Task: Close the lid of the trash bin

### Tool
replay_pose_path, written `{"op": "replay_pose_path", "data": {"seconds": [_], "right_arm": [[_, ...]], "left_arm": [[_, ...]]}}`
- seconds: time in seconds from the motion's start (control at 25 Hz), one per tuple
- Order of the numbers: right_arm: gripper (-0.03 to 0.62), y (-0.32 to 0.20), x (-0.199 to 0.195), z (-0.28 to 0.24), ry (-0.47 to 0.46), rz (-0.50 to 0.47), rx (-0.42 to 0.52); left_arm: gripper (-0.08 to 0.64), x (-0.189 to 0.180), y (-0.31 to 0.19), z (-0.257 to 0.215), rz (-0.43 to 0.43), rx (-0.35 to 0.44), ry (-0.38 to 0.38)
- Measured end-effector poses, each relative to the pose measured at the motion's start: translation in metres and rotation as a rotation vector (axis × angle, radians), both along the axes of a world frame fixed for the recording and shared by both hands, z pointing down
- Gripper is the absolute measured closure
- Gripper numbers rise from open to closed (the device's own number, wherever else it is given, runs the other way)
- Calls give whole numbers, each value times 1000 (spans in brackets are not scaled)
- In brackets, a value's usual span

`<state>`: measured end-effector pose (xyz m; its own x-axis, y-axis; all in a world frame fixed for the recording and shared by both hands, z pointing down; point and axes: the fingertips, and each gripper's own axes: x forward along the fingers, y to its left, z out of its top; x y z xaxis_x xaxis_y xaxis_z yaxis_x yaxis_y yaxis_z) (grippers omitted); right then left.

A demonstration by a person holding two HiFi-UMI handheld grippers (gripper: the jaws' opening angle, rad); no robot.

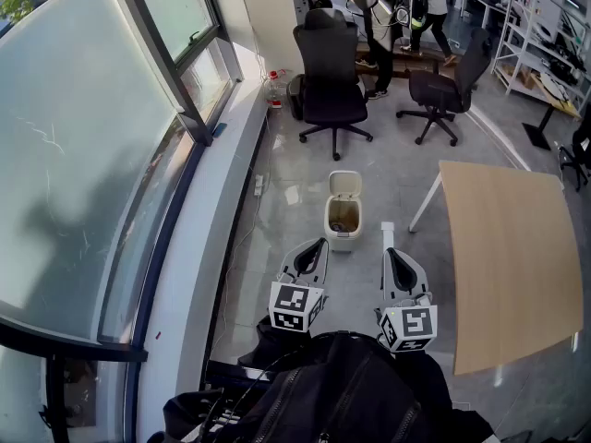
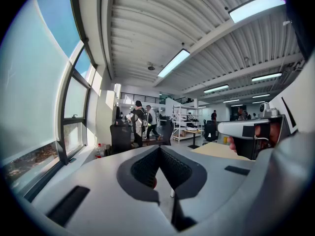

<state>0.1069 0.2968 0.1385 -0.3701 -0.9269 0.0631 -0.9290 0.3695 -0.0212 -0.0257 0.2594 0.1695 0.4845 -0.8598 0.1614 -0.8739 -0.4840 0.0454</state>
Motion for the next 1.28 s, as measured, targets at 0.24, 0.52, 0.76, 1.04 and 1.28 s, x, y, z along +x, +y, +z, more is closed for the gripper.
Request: {"op": "replay_pose_path", "data": {"seconds": [0.24, 0.52, 0.76, 1.04, 1.28], "right_arm": [[592, -1, 4, 3, -9, 3, -8], [592, -1, 15, 9, -14, -2, -20], [592, -1, 26, 11, -16, -21, -20], [592, 3, 40, 21, -39, -57, -34], [592, 14, 54, 37, -55, -87, -68]], "left_arm": [[557, 6, -1, 3, 9, -6, 0], [558, 19, 0, 8, 6, -18, -4], [558, 32, 1, 10, -4, -22, -7], [558, 46, 9, 20, -24, -42, -20], [558, 58, 21, 34, -50, -72, -39]]}}
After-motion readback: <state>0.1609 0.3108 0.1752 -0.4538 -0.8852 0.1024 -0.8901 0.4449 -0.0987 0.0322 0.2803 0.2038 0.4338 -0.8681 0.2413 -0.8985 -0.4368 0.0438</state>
